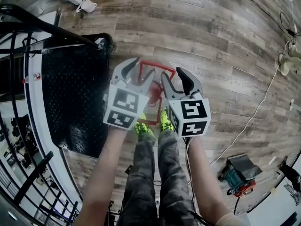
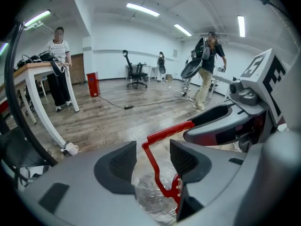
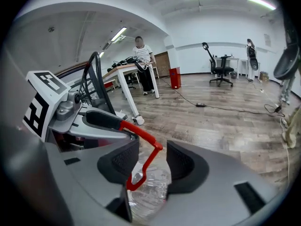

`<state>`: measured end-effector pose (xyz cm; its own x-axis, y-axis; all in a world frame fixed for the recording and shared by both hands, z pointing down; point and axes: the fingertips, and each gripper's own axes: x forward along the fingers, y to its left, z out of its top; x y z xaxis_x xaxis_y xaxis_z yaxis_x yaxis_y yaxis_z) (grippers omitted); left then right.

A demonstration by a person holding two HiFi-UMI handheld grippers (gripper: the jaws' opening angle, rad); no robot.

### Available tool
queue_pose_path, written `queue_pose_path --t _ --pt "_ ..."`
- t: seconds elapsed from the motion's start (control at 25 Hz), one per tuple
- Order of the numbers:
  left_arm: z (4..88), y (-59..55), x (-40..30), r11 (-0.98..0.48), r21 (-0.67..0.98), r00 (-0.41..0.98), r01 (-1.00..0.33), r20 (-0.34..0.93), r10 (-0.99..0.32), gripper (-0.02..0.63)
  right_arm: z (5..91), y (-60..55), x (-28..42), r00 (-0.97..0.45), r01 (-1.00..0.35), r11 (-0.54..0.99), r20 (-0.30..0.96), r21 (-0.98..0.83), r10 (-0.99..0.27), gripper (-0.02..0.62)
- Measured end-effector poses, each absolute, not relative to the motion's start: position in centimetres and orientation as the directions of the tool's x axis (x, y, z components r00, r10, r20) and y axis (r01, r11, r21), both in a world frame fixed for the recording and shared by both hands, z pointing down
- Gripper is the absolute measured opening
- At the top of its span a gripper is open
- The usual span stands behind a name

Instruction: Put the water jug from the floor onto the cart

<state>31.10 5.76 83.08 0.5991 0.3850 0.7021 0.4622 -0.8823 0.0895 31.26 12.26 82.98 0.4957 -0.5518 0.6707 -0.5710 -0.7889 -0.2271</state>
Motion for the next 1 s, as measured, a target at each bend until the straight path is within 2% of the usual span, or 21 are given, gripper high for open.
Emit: queue_pose_path --t 0.32,0.52,0.72,1.0 --pt "84.9 5.4 32.4 -0.879 0.104 0.569 0.465 0.725 0.387 0.198 84.4 11.4 32.3 0.478 -0.558 -0.792 0.685 -0.247 -0.550 0.144" --pt "85.7 5.2 32.6 -0.877 0.098 0.563 0.469 0.732 0.383 0.196 85.0 11.0 32.6 0.477 -0.553 -0.794 0.684 -0.254 -0.551 0.144" --pt "86.7 5.3 32.2 -0.872 0.146 0.535 0.467 0.738 0.411 0.190 86.8 11.1 32.3 0.427 -0.547 -0.796 0.730 -0.261 -0.533 0.123" --pt "86.6 5.4 32.3 -0.870 0.143 0.551 0.472 0.722 0.418 0.077 86.3 9.8 33.3 0.443 -0.550 -0.789 0.705 -0.274 -0.554 0.067"
